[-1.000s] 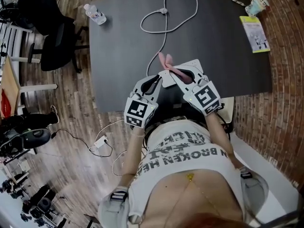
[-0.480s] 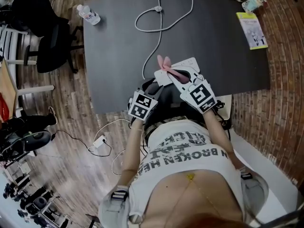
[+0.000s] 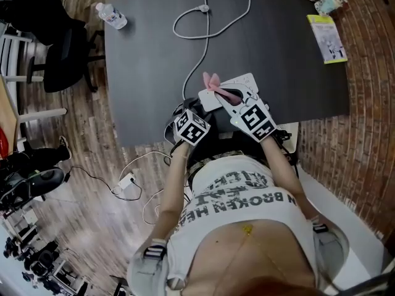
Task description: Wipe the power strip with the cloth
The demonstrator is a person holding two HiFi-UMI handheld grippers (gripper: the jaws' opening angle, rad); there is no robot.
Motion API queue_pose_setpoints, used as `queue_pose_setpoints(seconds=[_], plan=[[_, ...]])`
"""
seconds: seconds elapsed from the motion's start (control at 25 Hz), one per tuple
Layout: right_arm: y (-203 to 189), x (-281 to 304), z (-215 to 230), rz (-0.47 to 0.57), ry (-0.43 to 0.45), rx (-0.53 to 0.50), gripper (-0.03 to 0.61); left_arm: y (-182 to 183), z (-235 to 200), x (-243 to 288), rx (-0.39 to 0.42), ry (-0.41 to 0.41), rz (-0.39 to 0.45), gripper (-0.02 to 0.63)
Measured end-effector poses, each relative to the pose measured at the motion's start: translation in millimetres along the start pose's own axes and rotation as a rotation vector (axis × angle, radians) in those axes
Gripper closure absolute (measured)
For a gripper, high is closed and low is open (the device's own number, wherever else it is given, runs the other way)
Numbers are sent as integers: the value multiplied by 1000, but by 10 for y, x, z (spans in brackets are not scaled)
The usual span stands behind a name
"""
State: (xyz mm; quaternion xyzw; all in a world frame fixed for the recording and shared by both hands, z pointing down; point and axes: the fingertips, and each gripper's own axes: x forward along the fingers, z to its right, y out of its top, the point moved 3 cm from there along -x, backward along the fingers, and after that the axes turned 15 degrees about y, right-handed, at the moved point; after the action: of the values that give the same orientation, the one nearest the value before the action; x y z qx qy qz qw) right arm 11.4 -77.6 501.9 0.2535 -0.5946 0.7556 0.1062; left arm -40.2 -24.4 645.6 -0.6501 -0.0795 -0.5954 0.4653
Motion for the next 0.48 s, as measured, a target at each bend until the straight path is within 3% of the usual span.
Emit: queue_pose_setpoints(seconds=[0.48], plan=[[-257,340,46,-109,103,-12,561,-33,37,175,2,-32,-43,350]])
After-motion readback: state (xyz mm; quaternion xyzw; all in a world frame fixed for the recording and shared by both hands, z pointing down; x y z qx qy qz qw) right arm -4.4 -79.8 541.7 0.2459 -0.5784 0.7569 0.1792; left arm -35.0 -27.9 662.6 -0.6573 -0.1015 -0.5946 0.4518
